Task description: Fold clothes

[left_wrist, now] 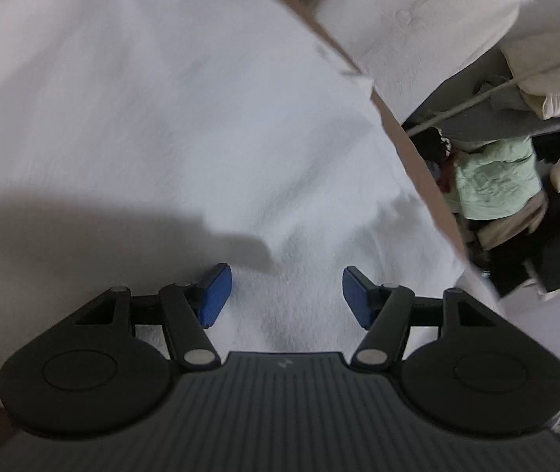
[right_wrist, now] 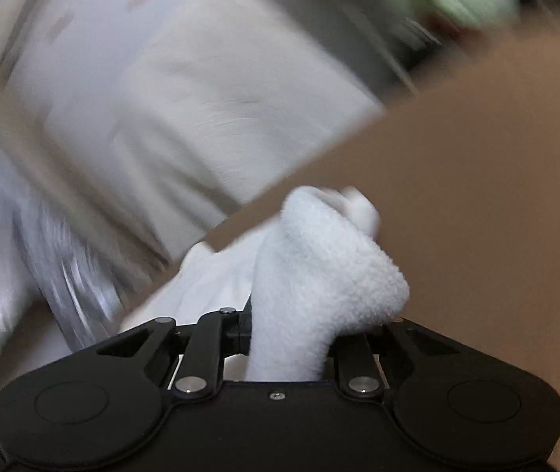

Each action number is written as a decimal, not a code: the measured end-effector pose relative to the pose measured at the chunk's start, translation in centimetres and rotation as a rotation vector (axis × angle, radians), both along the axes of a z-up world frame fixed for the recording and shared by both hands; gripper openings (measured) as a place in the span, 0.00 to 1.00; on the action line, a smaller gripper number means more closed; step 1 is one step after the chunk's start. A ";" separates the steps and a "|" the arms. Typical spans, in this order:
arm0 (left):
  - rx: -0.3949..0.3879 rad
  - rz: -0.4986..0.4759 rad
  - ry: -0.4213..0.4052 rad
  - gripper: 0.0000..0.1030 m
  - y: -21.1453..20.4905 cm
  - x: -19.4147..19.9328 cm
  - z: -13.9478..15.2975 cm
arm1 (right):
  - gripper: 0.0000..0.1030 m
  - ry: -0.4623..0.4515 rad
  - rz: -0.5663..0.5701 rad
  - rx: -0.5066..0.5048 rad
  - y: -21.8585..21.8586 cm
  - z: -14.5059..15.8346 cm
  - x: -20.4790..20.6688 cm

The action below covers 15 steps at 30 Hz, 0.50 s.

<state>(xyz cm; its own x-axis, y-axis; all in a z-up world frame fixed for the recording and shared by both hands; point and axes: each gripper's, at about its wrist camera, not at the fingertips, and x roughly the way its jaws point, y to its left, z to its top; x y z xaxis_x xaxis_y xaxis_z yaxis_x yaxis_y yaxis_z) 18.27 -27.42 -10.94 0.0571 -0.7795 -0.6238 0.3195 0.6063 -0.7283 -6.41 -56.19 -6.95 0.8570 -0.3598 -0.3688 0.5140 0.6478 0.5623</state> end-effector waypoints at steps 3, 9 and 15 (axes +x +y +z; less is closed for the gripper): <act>-0.022 0.013 0.032 0.58 1.4 0.9 1.3 | 0.21 0.012 0.102 -0.147 1.9 4.9 3.1; -0.020 0.143 -0.164 0.58 8.7 1.7 5.9 | 0.21 -0.008 0.401 -0.363 10.4 11.7 10.8; 0.018 0.322 -0.164 0.58 14.6 3.3 4.7 | 0.21 0.093 0.741 -0.442 19.0 8.8 17.9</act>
